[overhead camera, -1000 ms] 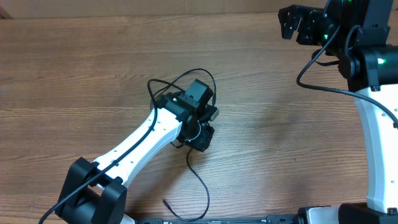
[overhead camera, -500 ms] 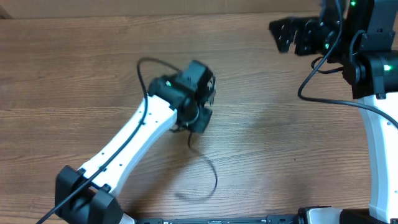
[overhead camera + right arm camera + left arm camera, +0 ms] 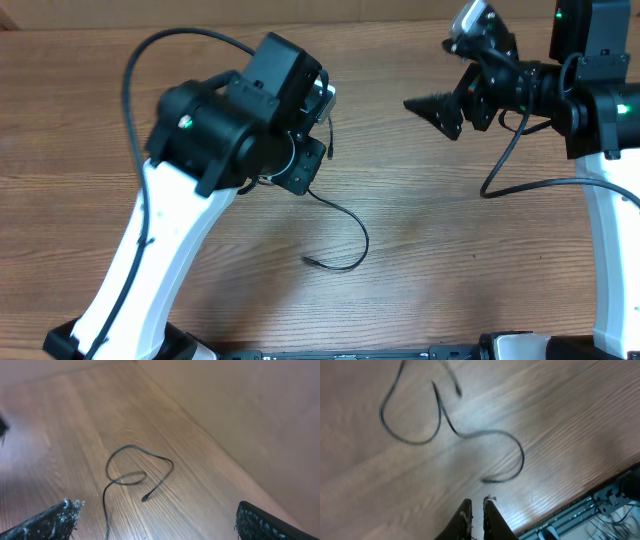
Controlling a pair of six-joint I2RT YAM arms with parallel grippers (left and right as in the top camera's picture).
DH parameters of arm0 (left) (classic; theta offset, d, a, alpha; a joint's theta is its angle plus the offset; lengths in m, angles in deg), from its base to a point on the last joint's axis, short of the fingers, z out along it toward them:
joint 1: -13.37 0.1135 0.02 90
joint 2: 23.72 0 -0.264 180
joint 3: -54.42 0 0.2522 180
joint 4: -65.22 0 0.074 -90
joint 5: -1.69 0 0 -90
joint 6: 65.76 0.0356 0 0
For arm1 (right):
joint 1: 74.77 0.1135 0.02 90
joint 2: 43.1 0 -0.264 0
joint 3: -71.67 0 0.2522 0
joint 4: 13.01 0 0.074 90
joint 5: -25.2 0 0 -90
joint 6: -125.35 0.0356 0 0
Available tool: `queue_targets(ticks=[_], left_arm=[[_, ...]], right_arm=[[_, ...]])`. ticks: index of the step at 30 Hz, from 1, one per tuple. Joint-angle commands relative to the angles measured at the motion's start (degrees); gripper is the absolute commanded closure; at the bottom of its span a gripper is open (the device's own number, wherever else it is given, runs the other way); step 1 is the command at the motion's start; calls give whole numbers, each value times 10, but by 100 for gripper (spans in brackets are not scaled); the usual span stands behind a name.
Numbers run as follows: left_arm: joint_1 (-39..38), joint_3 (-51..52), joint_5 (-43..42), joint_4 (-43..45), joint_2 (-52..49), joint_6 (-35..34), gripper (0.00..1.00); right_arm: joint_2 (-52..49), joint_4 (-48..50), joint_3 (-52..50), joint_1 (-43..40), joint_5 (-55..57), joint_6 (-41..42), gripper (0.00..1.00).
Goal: Untangle cables
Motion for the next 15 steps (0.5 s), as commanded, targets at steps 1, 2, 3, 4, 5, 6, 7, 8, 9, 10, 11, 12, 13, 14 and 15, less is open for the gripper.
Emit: queue_targets(ticks=[1, 2, 3, 4, 5, 6, 7, 8, 9, 10, 11, 12, 13, 14, 15], left_arm=[[-18, -39, 21, -1, 20, 52, 90], [-18, -40, 37, -1, 23, 50, 89], [-18, -40, 49, -1, 25, 45, 85], [-17, -40, 58, -1, 25, 35, 81], [-14, -38, 67, 0, 23, 21, 74], [-11, -36, 77, 2, 22, 5, 73], [-6, -32, 88, 3, 18, -17, 72], [-2, -26, 100, 5, 14, -42, 72], [1, -18, 112, 9, 10, -66, 72], [6, -8, 123, 14, 6, -86, 72], [11, 6, 131, 22, 2, -104, 71], [17, 20, 133, 33, -2, -115, 70], [22, 37, 132, 47, -8, -124, 64], [27, 54, 131, 61, -12, -136, 59], [32, 71, 129, 78, -19, -148, 56]], right_arm=[[-2, -1, 0, 2, -68, -96, 0], [-5, -2, 0, 2, -68, -89, 0], [-6, -4, 0, 2, -68, -81, 0], [-7, -4, 0, 2, -68, -75, 0], [-7, -7, 0, 2, -68, -74, 0], [-7, -9, 0, 2, -68, -74, 0], [-7, -8, 0, 2, -68, -74, 0], [-7, -8, 0, 2, -69, -74, 0], [-7, -8, 0, 2, -70, -74, 0], [-7, -8, 0, 2, -73, -74, 0], [-7, -9, 0, 2, -75, -73, 0], [-7, -10, 0, 2, -79, -73, 0], [-7, -11, 0, 2, -82, -73, 0], [-7, -10, 0, 2, -87, -72, 0], [-7, -10, 0, 2, -92, -71, 0]])
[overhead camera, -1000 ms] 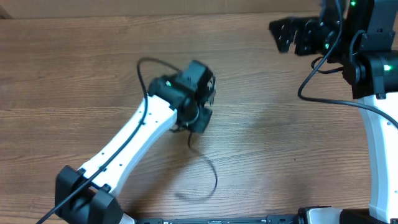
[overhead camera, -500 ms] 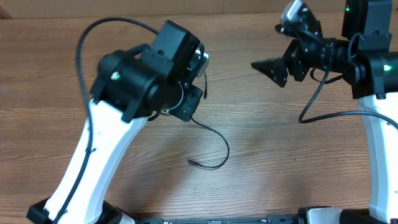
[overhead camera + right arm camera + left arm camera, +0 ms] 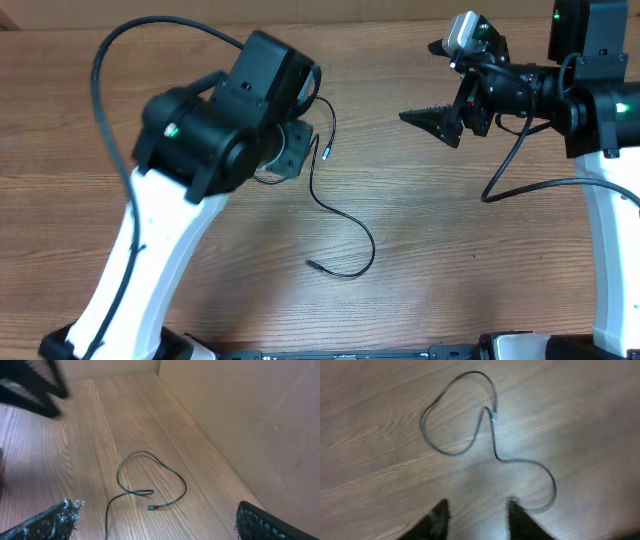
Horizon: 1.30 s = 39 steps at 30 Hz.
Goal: Untangle cables
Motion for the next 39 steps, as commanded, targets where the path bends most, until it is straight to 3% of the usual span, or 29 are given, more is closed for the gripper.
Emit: queue_targets(ticks=[1, 3, 5, 11, 15, 21, 22, 23, 24, 25, 33, 39], left_arm=[[20, 60, 18, 41, -35, -77, 50], [26, 85, 8, 75, -49, -94, 36], [31, 105, -26, 124, -77, -94, 28], [31, 106, -54, 169, -165, -109, 27], [31, 106, -61, 170, -245, -124, 30], [32, 106, -98, 154, -318, -124, 26], [32, 106, -107, 152, -324, -124, 36], [32, 106, -115, 150, -331, -124, 67], [31, 106, -116, 151, -337, -126, 90], [31, 106, -116, 151, -341, -129, 96], [49, 78, -7, 166, -331, -125, 96], [91, -19, -3, 131, -268, -84, 96]], right_arm=[[-5, -1, 0, 3, -29, -4, 0], [-5, -1, 0, 3, -42, -3, 0], [-5, 1, 0, 3, -54, 8, 0], [-5, -3, 0, 3, -56, 22, 0], [-5, -4, 0, 3, -76, 22, 0], [-5, -4, 0, 3, -77, 22, 0], [-5, -4, 0, 3, -77, 22, 0], [-5, -5, 0, 3, -77, 22, 0], [-5, -6, 0, 3, -77, 22, 0], [-5, -7, 0, 3, -78, 22, 0], [-5, -17, 0, 2, -92, 22, 0], [-5, -15, 0, 2, -90, 21, 0]])
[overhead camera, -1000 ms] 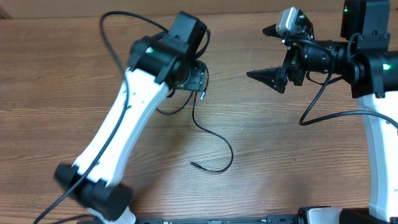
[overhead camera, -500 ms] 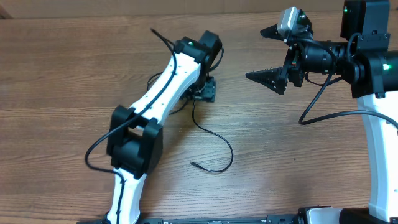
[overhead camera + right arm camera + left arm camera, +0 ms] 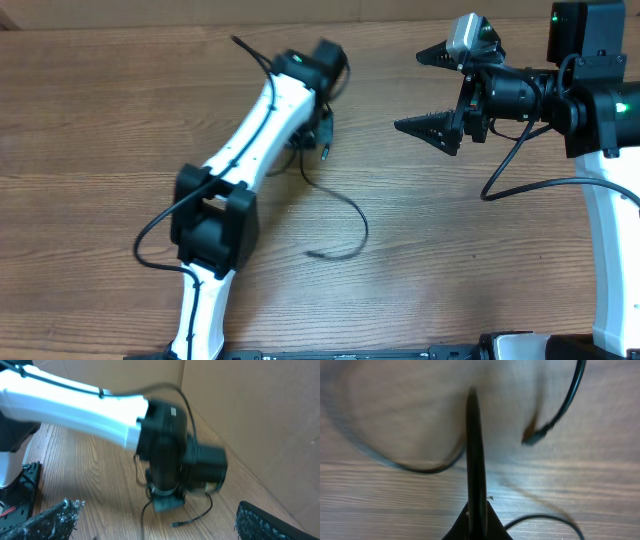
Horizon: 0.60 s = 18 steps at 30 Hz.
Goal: Untangle cables
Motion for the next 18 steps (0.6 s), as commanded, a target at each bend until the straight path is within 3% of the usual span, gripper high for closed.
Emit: queue_targets(ticks=[1, 8, 18], left_arm=[[30, -80, 22, -11, 82, 41, 96], [31, -151, 3, -8, 200, 88, 96], [30, -160, -191, -69, 325, 202, 96]], right_arm=[[-4, 2, 0, 2, -8, 2, 0], [-4, -7, 0, 2, -6, 2, 0], [-4, 8, 0, 26, -6, -37, 0]])
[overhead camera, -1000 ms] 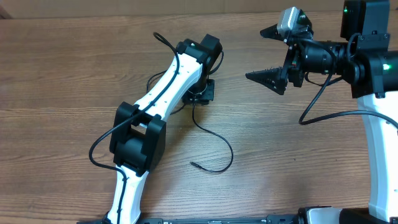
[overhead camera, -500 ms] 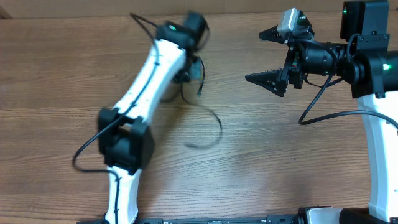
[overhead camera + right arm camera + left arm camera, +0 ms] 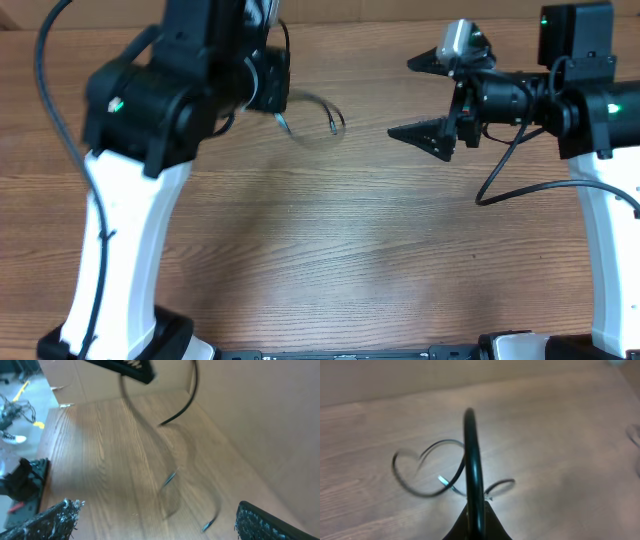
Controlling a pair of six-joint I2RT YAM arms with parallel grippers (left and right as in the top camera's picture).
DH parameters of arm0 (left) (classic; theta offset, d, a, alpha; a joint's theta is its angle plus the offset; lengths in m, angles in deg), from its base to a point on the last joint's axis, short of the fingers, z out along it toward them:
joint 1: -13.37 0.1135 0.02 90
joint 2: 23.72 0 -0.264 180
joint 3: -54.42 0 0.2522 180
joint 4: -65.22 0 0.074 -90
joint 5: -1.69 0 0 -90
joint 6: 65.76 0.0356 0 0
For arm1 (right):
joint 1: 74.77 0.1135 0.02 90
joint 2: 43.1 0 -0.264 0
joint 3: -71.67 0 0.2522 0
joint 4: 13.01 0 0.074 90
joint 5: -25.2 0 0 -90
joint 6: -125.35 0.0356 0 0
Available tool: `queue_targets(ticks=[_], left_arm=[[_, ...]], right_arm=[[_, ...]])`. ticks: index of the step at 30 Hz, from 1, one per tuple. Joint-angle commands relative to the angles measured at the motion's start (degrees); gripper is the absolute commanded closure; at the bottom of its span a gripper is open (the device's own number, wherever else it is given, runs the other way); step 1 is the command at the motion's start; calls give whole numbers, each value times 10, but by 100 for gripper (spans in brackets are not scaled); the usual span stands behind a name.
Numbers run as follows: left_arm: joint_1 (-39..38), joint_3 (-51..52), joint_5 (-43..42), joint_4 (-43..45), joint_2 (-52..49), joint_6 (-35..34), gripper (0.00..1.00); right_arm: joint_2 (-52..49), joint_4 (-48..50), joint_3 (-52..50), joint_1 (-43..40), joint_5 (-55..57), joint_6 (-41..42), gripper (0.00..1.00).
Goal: Untangle cables
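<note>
A thin black cable rises straight out of my left gripper, which is shut on it. The rest of the cable hangs below in blurred loops above the wooden table. In the overhead view the cable dangles, blurred, beside the raised left arm at the back left. My right gripper stands wide open at the back right, apart from the cable. Its wrist view shows the blurred cable and one connector end between the spread fingers.
A brown cardboard wall stands along the table's far edge. The right arm's own black lead hangs over the table at the right.
My left arm has risen from the table surface with the cable in its gripper. The cable, which lay trailing on the table, now hangs in the air and is blurred.
The cable lay in loops on the table with my left gripper nearly shut above it. Then the gripper stood open over the loops. Then it was down at the table, shut on the cable. Now the cable hangs from it. The right gripper stayed open.
</note>
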Motion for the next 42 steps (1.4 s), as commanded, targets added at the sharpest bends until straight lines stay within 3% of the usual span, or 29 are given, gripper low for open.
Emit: queue_targets(ticks=[1, 9, 16, 20, 27, 37, 42], left_arm=[[-4, -1, -93, -31, 23, 68, 96], [-4, -1, -221, -97, 75, 178, 96], [-7, -1, -324, -106, 82, 299, 96], [-22, -1, -349, -89, 82, 326, 96], [-54, -1, -281, -87, 82, 365, 96], [-54, -1, -212, -91, 82, 366, 96], [-54, -1, -126, -116, 82, 366, 96]], right_arm=[[-4, 24, 0, 3, -6, -23, 0], [-14, 71, 0, 21, -32, -34, 0], [-49, 67, 0, 54, -79, -26, 0], [-62, 74, 0, 90, -68, 12, 0], [-62, 77, 1, 133, -71, 19, 0], [-62, 72, 1, 112, 34, 19, 0], [-62, 81, 1, 90, 66, 45, 0]])
